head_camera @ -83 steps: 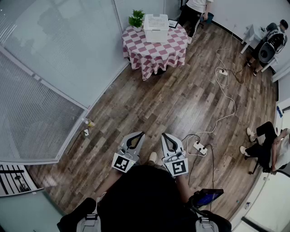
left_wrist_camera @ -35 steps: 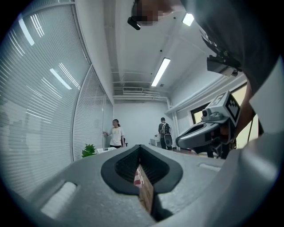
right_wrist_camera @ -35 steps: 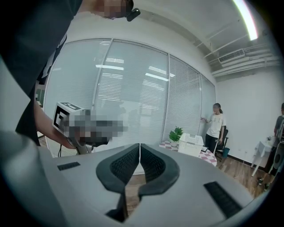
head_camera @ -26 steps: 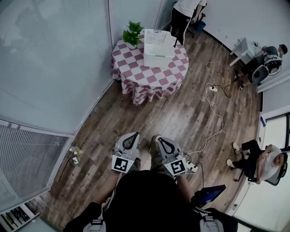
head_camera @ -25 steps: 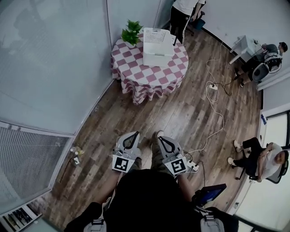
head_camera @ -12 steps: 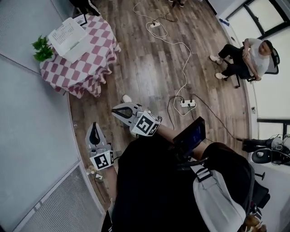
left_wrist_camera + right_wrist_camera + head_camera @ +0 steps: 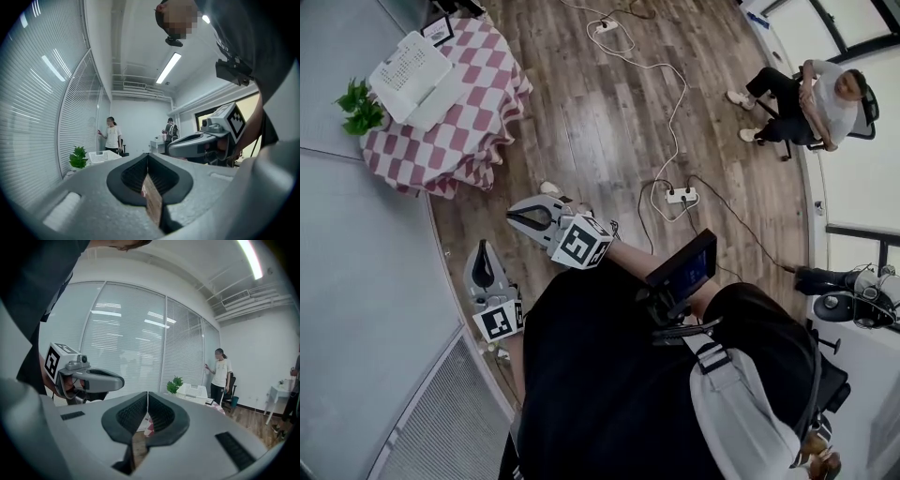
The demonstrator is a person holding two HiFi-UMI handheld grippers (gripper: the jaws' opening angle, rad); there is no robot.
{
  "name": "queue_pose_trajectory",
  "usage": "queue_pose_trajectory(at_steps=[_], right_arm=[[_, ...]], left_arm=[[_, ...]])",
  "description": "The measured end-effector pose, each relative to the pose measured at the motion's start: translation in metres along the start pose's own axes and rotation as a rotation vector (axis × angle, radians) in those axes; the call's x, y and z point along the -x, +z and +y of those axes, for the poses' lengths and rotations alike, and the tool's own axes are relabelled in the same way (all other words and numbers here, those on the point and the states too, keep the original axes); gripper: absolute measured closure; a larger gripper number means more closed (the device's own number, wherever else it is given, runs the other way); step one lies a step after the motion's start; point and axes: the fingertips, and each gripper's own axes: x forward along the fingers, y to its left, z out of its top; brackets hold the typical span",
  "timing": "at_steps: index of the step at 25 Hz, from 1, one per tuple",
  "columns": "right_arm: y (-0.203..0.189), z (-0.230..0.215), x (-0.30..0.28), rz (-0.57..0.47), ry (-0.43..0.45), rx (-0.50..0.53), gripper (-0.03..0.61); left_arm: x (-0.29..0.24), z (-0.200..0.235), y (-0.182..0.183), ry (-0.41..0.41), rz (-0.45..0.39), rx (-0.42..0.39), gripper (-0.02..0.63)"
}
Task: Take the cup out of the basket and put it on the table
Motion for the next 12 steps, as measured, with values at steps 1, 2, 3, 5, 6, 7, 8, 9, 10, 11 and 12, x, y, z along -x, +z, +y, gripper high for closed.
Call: queue_pose_trajectory(at_steps=[1, 2, 3, 5, 6, 7, 8, 9, 10, 11, 12], right_arm=[[-0.002, -0.007, -0.004, 0.001, -0.002, -0.001, 0.568], [-0.003, -0.013, -0.008, 0.003, -0.002, -0.002, 0.568], [-0.004, -0.020, -0.012, 0.004, -0.002, -0.006, 0.568], [-0.004, -0.035, -0.022, 0.001, -0.004, -0.014, 0.568], [-0.004, -0.042, -0.027, -0.001, -0.005, -0.016, 0.568], [-0.003, -0.050, -0.032, -0.002, -0.005, -0.018, 0.568], [-0.003, -0.058, -0.038, -0.004, -0.005, -0.019, 0.568], [-0.003, -0.067, -0.044, -0.006, -0.004, -0.020, 0.568], [-0.002, -0.075, -0.050, -0.007, 0.001, -0.021, 0.568], [0.000, -0.083, -0.057, -0.007, 0.009, -0.022, 0.568], [0.002, -0.090, -0.063, -0.006, 0.018, -0.022, 0.568]], left_arm=[[-0.009, -0.001, 0.000, -0.010, 0.005, 0.001, 0.609], [-0.017, 0.000, 0.000, -0.020, 0.009, -0.001, 0.609], [-0.026, 0.000, 0.001, -0.030, 0.012, -0.004, 0.607], [-0.042, 0.004, 0.004, -0.047, 0.016, -0.012, 0.607], [-0.050, 0.006, 0.006, -0.054, 0.018, -0.016, 0.609], [-0.058, 0.009, 0.008, -0.060, 0.021, -0.018, 0.608], [-0.067, 0.013, 0.009, -0.065, 0.022, -0.021, 0.608], [-0.076, 0.017, 0.010, -0.070, 0.024, -0.024, 0.607], [-0.085, 0.022, 0.012, -0.073, 0.027, -0.028, 0.608], [-0.094, 0.027, 0.015, -0.074, 0.029, -0.034, 0.608], [-0.103, 0.032, 0.018, -0.073, 0.029, -0.040, 0.607]])
